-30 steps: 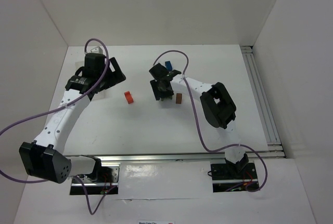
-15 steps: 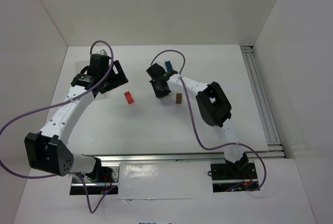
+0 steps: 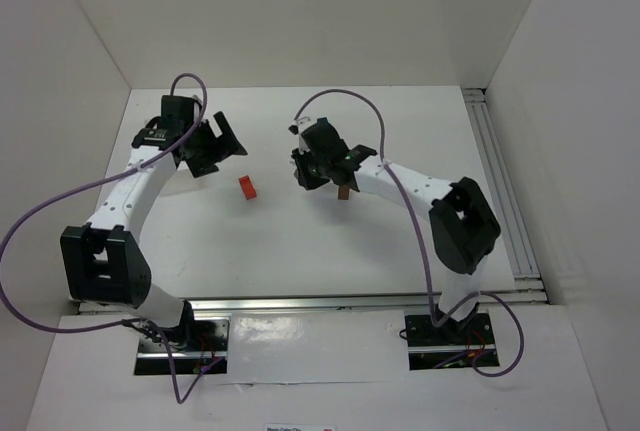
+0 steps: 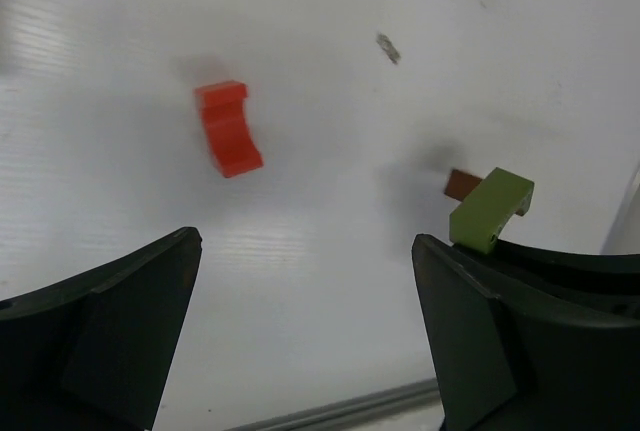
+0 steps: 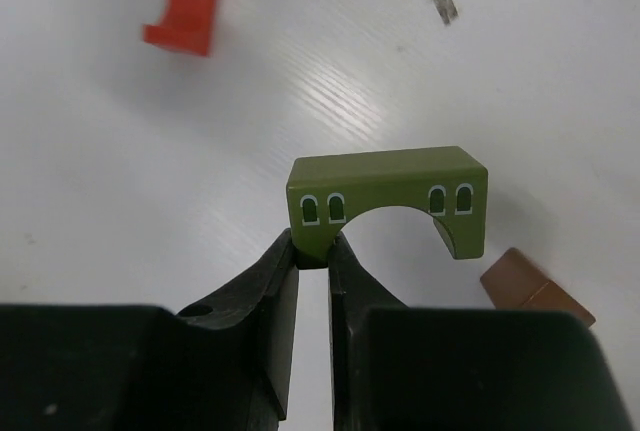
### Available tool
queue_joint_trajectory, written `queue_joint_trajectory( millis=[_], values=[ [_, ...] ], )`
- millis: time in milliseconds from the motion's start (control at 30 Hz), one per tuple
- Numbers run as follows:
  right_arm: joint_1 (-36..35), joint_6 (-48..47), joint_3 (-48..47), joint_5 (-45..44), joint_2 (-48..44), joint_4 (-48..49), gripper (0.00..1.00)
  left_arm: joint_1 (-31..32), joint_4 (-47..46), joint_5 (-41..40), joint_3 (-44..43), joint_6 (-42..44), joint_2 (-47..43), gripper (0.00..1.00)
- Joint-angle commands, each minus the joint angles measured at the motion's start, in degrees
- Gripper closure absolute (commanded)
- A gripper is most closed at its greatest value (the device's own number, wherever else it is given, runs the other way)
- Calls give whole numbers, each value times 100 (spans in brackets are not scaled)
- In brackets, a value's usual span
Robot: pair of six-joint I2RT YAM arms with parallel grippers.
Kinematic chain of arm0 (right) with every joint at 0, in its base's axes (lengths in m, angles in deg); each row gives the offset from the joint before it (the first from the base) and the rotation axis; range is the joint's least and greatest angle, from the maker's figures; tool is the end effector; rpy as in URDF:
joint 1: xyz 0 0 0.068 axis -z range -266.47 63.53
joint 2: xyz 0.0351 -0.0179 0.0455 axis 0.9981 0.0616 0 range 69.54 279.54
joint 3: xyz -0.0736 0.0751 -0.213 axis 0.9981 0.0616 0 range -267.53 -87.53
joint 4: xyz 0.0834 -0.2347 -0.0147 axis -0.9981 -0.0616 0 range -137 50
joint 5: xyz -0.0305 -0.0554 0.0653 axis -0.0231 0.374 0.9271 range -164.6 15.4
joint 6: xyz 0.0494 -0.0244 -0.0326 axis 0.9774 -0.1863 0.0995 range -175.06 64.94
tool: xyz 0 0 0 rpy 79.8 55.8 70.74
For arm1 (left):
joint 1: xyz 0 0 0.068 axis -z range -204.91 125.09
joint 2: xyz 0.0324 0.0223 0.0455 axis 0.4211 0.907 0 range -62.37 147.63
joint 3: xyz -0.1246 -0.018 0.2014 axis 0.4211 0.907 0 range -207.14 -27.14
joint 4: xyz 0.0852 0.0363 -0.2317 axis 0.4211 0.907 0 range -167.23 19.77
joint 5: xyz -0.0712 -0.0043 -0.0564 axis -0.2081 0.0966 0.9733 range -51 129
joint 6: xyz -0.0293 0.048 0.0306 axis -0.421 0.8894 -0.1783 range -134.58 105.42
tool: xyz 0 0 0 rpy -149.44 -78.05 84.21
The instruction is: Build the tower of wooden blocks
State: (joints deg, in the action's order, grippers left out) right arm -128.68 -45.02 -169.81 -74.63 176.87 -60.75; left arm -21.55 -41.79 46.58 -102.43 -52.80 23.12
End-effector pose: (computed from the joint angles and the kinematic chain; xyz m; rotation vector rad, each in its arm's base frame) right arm 0.3035 0.2753 0.1979 -0.6685 2.3197 0.4311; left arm 0.3265 -0.0257 0.2700 -0.6616 2.3247 -0.4990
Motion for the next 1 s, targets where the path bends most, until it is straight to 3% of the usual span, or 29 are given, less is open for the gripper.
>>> queue_joint_trajectory(
  millis=[0, 133, 267, 567, 733, 967],
  values=[
    [-59, -222, 326, 538, -686, 1125, 94, 25, -564, 1666, -145, 105, 134, 0],
    [-172, -284, 590, 531, -985, 1258, 94, 25, -1124, 3184, -92, -80, 643, 0],
    [-226, -284, 696, 531, -1126, 1319, 94, 25, -2084, 3970, 251, -694, 1064, 0],
    [-278, -336, 749, 478, -1232, 1319, 94, 201, -2946, 4638, 366, -924, 1531, 0],
    [-278, -336, 749, 531, -1232, 1319, 94, 412, -2885, 4876, 313, -530, 1664, 1],
    [-278, -398, 749, 469, -1285, 1206, 94, 412, -3105, 5263, 541, -256, 1664, 14]
  ],
)
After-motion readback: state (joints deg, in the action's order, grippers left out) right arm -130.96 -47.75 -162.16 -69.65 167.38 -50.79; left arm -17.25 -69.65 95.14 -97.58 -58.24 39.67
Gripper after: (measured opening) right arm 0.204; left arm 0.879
